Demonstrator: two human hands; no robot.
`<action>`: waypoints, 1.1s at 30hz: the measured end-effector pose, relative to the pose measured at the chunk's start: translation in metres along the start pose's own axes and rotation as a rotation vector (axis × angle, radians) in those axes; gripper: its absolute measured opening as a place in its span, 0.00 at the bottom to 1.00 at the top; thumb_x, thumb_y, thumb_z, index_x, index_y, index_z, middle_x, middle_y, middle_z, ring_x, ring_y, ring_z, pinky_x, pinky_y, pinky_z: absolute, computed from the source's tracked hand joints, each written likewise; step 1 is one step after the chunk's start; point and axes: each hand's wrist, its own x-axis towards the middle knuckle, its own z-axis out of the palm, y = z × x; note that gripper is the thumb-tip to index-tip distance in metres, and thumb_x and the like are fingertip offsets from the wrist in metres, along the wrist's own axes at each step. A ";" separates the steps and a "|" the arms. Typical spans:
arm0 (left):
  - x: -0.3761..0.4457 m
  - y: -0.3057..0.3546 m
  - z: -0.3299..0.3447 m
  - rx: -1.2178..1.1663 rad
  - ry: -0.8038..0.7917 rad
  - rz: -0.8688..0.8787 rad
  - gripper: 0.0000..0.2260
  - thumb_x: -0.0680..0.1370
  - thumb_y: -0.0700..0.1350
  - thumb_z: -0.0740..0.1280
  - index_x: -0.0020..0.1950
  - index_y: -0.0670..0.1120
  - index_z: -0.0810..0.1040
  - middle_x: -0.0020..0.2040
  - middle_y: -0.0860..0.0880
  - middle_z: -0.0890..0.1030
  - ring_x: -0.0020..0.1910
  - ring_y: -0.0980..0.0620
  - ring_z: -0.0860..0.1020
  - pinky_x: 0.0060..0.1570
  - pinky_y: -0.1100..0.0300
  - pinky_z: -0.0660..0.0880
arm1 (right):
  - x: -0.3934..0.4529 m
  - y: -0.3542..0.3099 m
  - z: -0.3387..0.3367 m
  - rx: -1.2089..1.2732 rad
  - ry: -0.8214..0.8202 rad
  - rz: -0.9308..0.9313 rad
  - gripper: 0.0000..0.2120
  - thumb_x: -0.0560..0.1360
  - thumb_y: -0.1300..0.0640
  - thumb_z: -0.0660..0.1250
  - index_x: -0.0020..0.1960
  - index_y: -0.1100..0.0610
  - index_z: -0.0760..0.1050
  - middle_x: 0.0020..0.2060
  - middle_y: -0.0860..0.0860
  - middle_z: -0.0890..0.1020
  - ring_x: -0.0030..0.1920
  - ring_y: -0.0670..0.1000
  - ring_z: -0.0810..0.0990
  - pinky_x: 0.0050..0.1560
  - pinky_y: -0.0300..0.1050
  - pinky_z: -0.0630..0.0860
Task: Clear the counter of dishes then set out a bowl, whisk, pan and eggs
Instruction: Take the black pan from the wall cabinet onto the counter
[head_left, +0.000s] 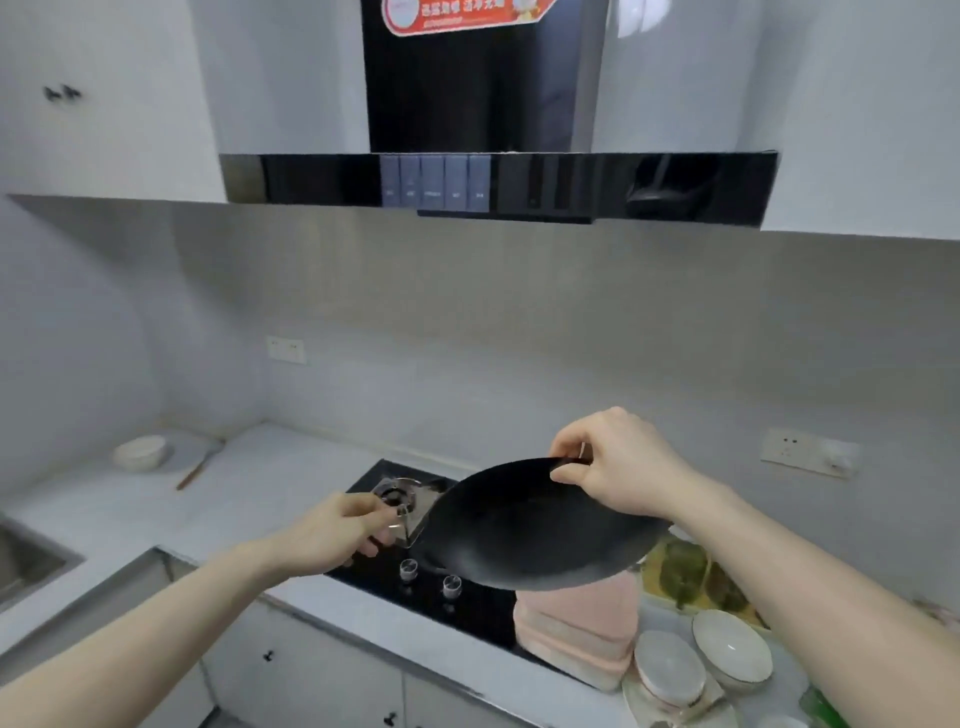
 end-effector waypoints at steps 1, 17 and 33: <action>-0.011 -0.017 -0.007 -0.037 -0.022 -0.078 0.16 0.83 0.58 0.61 0.57 0.49 0.81 0.49 0.52 0.87 0.52 0.49 0.84 0.57 0.50 0.79 | 0.004 -0.018 0.011 0.019 0.009 -0.034 0.03 0.74 0.46 0.74 0.47 0.43 0.83 0.40 0.40 0.84 0.44 0.45 0.80 0.45 0.44 0.76; -0.108 -0.230 -0.082 -1.082 0.243 -0.543 0.17 0.83 0.47 0.59 0.67 0.42 0.80 0.57 0.46 0.86 0.56 0.49 0.85 0.64 0.50 0.77 | 0.049 -0.225 0.210 0.322 0.143 -0.505 0.05 0.76 0.51 0.75 0.49 0.41 0.84 0.40 0.38 0.81 0.41 0.43 0.77 0.35 0.46 0.77; 0.009 -0.328 -0.157 -0.904 0.531 -0.617 0.12 0.82 0.31 0.61 0.42 0.44 0.70 0.24 0.53 0.69 0.22 0.56 0.70 0.43 0.59 0.84 | 0.179 -0.259 0.417 1.008 -0.244 0.355 0.25 0.75 0.59 0.74 0.69 0.46 0.73 0.67 0.43 0.70 0.66 0.47 0.74 0.54 0.42 0.77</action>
